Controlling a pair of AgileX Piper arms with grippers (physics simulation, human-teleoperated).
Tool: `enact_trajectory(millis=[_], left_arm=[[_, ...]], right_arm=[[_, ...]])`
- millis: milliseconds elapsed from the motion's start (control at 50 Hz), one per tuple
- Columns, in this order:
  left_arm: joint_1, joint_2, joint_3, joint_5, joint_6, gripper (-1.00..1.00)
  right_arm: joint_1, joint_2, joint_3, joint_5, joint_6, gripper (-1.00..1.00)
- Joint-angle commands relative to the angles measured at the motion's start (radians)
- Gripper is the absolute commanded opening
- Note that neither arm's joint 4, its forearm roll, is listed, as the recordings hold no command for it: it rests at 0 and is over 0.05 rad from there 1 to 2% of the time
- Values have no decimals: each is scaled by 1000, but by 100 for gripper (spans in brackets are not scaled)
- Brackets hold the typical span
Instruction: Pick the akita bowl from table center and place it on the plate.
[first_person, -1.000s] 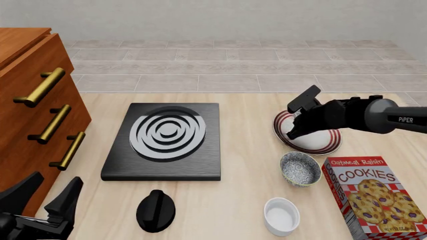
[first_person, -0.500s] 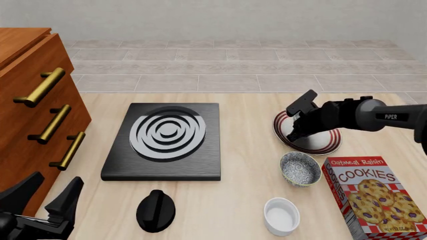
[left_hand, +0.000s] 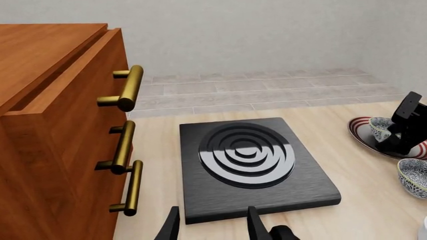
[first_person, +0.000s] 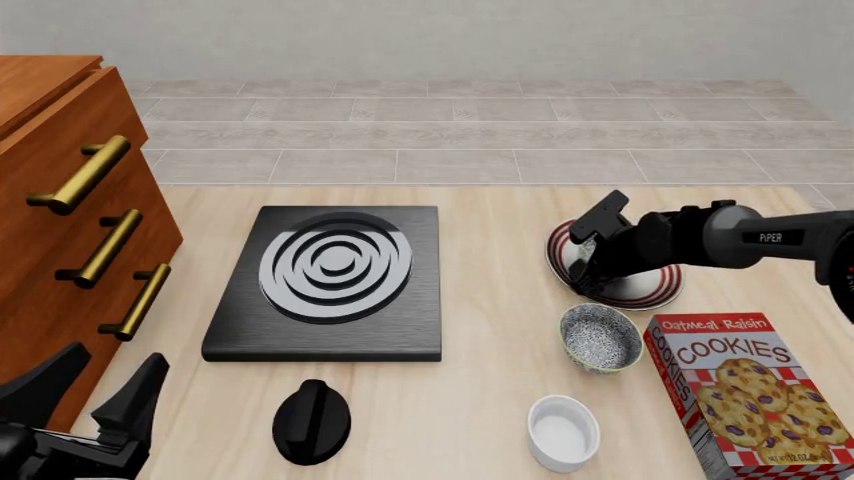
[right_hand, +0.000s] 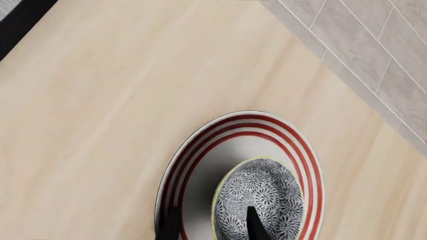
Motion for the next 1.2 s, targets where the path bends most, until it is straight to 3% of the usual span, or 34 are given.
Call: enact_trajectory(millis=[20,600,640,700,760,960,1000,1200], left_arm=[[1,6,0,-5,0,100],[-1,-2,0,4,-1,100],[-1,-6,0,6,-1,100],[0,-13,0,13,-1,100],[1,-13,0,13,0,100],[3,-14,0,14,1,100],[5,-6,0,7,1,100],[7,-7,0,6,6,100]], right_arm=[[6,0,0,-1,-9,100],[-14,-79,83,-34,-39,100],[6,-104,87,-24,5,100],[-6,-125,109,-31,-6,100],[22,-165,131,-25,49,100],[27,-324,271,-42,57,100],[40,-383,283,-22,87,100],[55,-627,350,52,131,100]])
